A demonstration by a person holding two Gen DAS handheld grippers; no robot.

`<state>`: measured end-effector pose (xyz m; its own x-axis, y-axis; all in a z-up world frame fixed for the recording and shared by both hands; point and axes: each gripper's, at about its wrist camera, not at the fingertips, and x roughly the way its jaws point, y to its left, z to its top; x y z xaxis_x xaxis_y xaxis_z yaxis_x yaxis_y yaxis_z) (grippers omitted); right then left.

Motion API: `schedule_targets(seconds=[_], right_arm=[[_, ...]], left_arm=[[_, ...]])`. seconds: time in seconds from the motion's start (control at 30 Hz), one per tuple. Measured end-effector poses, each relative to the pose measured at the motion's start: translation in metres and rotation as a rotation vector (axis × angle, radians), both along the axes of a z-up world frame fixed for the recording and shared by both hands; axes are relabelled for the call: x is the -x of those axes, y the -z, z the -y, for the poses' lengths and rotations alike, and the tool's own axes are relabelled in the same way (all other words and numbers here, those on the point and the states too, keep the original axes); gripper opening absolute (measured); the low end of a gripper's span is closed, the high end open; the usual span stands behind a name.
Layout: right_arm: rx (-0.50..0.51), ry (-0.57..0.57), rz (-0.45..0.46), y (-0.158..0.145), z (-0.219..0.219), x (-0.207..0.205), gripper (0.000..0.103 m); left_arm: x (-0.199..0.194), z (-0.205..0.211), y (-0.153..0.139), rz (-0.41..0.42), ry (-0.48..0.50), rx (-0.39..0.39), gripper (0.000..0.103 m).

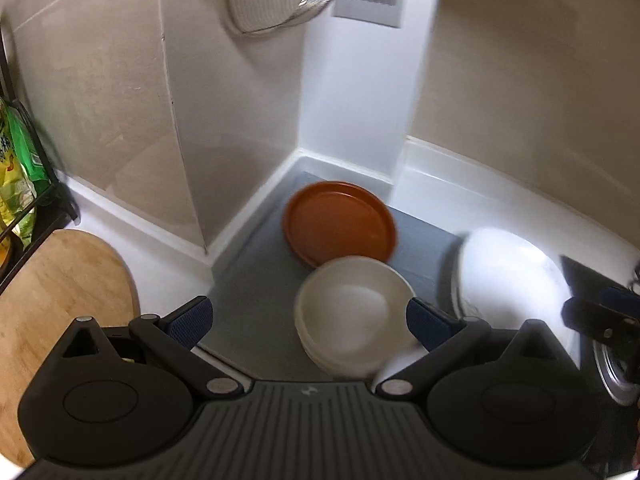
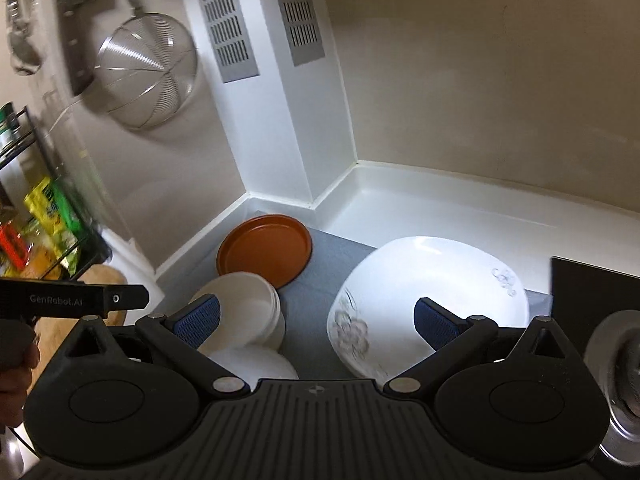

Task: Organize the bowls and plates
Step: 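Close the left tool on the terracotta plate rim while the right tool grasps it too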

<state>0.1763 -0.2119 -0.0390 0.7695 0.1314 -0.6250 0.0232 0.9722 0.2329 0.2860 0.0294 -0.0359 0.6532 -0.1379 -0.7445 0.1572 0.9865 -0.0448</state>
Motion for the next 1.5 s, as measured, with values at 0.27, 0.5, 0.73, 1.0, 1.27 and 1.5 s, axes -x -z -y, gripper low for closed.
schedule_targets(seconds=[0.27,0.5,0.73,1.0,1.27,1.5], right_arm=[[0.057,-0.017,-0.057,0.019,-0.015,-0.081,0.103],[0.108,-0.079,-0.127,0.047,-0.029,-0.145,0.103],[0.092,-0.065,-0.21,0.08,-0.026,-0.194,0.103],[0.111,-0.05,-0.25,0.11,-0.024,-0.225,0.103],[0.091,-0.066,-0.237,0.126,-0.027,-0.233,0.102],[0.094,-0.137,-0.251,0.14,-0.042,-0.242,0.084]], left_arm=[[-0.078,-0.018,0.034,-0.117,-0.088,0.101,0.103],[-0.123,-0.011,0.061,-0.171,-0.155,0.142,0.103],[-0.154,0.006,0.086,-0.23,-0.166,0.153,0.103],[-0.171,0.007,0.112,-0.288,-0.257,0.139,0.103],[-0.174,-0.003,0.119,-0.297,-0.341,0.16,0.103],[-0.17,0.0,0.119,-0.295,-0.349,0.131,0.103]])
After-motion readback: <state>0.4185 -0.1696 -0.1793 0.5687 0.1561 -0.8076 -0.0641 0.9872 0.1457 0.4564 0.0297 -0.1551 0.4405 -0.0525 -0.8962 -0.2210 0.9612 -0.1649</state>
